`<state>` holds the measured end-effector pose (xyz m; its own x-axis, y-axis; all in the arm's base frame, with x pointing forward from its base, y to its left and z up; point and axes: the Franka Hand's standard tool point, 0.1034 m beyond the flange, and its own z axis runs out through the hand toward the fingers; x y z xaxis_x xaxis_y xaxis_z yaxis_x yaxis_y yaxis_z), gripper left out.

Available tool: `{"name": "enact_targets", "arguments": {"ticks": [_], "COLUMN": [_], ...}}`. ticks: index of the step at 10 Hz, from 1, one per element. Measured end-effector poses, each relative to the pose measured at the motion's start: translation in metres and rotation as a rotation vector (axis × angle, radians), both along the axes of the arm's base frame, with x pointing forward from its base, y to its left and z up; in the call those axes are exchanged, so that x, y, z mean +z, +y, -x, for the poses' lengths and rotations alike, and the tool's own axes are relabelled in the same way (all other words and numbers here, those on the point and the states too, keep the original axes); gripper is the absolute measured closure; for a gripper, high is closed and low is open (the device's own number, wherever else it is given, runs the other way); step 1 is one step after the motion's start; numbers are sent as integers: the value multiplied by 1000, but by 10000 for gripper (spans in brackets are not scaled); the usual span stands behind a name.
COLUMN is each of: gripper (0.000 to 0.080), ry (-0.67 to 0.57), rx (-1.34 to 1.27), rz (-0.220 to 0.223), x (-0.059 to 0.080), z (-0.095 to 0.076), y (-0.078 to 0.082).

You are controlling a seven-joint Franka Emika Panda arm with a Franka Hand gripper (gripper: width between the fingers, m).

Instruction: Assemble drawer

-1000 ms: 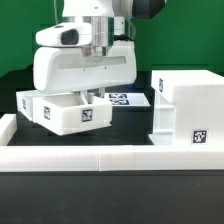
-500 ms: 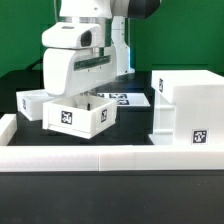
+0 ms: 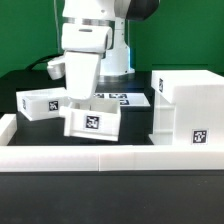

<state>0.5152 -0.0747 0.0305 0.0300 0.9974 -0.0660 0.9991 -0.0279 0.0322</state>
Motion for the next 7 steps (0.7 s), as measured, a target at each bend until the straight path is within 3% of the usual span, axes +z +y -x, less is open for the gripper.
{"name": "enact_targets", "arguments": {"ticks": [5,7], "gripper": [758,758], "ry": [3,-2], "rx": [5,20], "rz": [1,-7], "x": [-2,2], "z": [0,-9], "y": [0,14]}}
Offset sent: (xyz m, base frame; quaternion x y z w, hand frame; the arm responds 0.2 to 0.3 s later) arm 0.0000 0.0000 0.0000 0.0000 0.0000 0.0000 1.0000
